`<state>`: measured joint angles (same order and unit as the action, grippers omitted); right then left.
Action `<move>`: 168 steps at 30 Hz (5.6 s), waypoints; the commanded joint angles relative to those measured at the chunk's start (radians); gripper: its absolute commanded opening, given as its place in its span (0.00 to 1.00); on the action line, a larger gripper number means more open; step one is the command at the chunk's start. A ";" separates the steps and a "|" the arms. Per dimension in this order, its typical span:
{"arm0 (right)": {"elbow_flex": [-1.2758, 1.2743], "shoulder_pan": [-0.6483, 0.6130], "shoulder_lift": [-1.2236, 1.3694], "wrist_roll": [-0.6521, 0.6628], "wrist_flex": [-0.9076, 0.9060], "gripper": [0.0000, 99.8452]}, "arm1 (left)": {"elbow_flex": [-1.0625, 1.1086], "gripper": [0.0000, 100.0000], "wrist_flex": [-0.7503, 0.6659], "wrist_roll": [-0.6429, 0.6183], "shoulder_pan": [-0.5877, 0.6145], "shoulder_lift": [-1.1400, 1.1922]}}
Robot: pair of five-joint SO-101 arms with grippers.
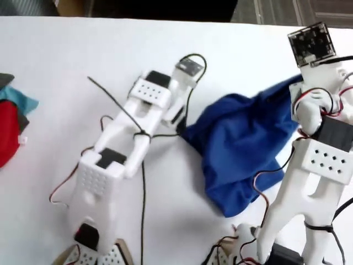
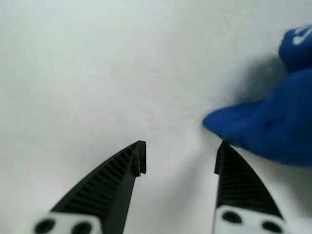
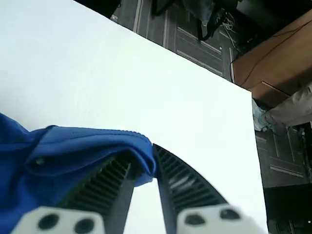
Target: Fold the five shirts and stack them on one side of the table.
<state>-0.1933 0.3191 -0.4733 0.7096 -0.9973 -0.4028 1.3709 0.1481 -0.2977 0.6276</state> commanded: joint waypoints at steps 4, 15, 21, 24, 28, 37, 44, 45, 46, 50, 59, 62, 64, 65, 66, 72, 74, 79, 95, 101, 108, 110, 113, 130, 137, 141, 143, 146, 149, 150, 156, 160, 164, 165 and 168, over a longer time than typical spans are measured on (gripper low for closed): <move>-0.041 0.031 -0.002 0.048 0.068 0.02 | 0.061 0.25 -0.118 0.029 -0.107 -0.060; -0.066 0.031 -0.002 0.074 0.068 0.02 | 0.073 0.25 -0.158 0.081 -0.166 -0.068; -0.066 0.031 -0.002 0.074 0.067 0.02 | -0.021 0.25 -0.015 0.150 -0.166 -0.071; -0.066 0.028 -0.002 0.074 0.067 0.02 | -0.038 0.25 0.034 0.157 -0.189 -0.071; -0.066 0.025 -0.002 0.071 0.067 0.02 | -0.042 0.25 0.049 0.158 -0.219 -0.069; -0.066 0.031 -0.005 0.071 0.054 0.02 | -0.010 0.25 -0.046 0.160 -0.175 0.000; -0.066 0.031 -0.007 0.074 0.045 0.02 | -0.016 0.25 -0.081 0.207 -0.091 0.046; -0.066 0.031 -0.005 0.074 0.045 0.02 | -0.016 0.25 -0.081 0.207 -0.084 0.046; -0.066 0.030 -0.004 0.074 0.045 0.02 | -0.016 0.25 -0.081 0.207 -0.083 0.048; -0.066 0.025 -0.004 0.069 0.047 0.02 | -0.008 0.25 -0.080 0.206 -0.100 0.052; -0.066 0.031 -0.012 0.069 0.047 0.02 | -0.007 0.25 -0.081 0.206 -0.183 0.055; -0.066 0.031 -0.012 0.071 0.045 0.02 | -0.008 0.24 -0.089 0.206 -0.178 0.055; -0.066 0.031 -0.012 0.069 0.045 0.02 | -0.012 0.21 -0.095 0.207 -0.172 0.054; -0.066 0.031 -0.012 0.069 0.042 0.02 | -0.015 0.18 -0.095 0.207 -0.163 0.054; -0.066 0.031 -0.012 0.069 0.036 0.02 | -0.015 0.16 -0.095 0.207 -0.158 0.054; -0.066 0.030 -0.012 0.069 0.027 0.02 | -0.007 0.12 -0.097 0.207 -0.152 0.055; -0.066 0.031 -0.012 0.069 0.027 0.02 | -0.008 0.12 -0.097 0.207 -0.152 0.054; -0.066 0.031 -0.012 0.069 0.025 0.02 | -0.008 0.03 -0.097 0.207 -0.152 0.054; 0.158 -0.117 -0.111 -0.048 0.010 0.02 | -0.200 0.03 0.189 0.207 -0.009 -0.114; 0.384 -0.275 -0.125 -0.123 -0.127 0.02 | -0.420 0.03 0.417 0.209 0.098 -0.367; 0.543 -0.266 -0.133 -0.137 -0.173 0.02 | -0.289 0.03 0.414 0.313 0.176 -0.694; 0.555 -0.239 -0.134 -0.137 -0.171 0.02 | -0.206 0.03 0.414 0.342 0.206 -0.784; 0.595 -0.203 -0.131 -0.137 -0.171 0.02 | -0.091 0.03 0.414 0.391 0.275 -0.911; 0.723 -0.183 -0.136 -0.137 -0.122 0.02 | -0.016 0.03 0.356 0.505 0.477 -1.188; 0.730 -0.239 -0.219 -0.144 -0.318 0.02 | -0.025 0.03 0.413 0.503 0.479 -1.189; 0.730 -0.280 -0.260 -0.140 -0.438 0.02 | 0.061 0.03 0.408 0.520 0.535 -1.237; 0.735 -0.277 -0.266 -0.137 -0.435 0.02 | 0.079 0.03 0.408 0.571 0.543 -1.278; 0.736 -0.275 -0.262 -0.137 -0.395 0.02 | 0.085 0.03 0.410 0.591 0.543 -1.356; 0.736 -0.275 -0.269 -0.137 -0.352 0.02 | 0.110 0.03 0.411 0.594 0.545 -1.427; 0.740 -0.275 -0.271 -0.137 -0.344 0.02 | 0.130 0.03 0.411 0.595 0.545 -1.445; 0.810 -0.275 -0.259 -0.137 -0.315 0.02 | 0.285 0.03 0.405 0.598 0.624 -1.488; 0.812 -0.275 -0.248 -0.137 -0.231 0.02 | 0.337 0.03 0.405 0.598 0.635 -1.494; 0.821 -0.275 -0.176 -0.135 -0.200 0.02 | 0.398 0.03 0.354 0.598 0.634 -1.493; 0.821 -0.275 -0.162 -0.135 -0.200 0.02 | 0.403 0.03 0.350 0.598 0.635 -1.493; 0.821 -0.278 -0.151 -0.135 -0.200 0.02 | 0.374 0.03 0.364 0.598 0.637 -1.494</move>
<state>0.6061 0.0476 -0.6421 0.5715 -1.2244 -0.0054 1.7469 0.7388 0.3268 -0.8577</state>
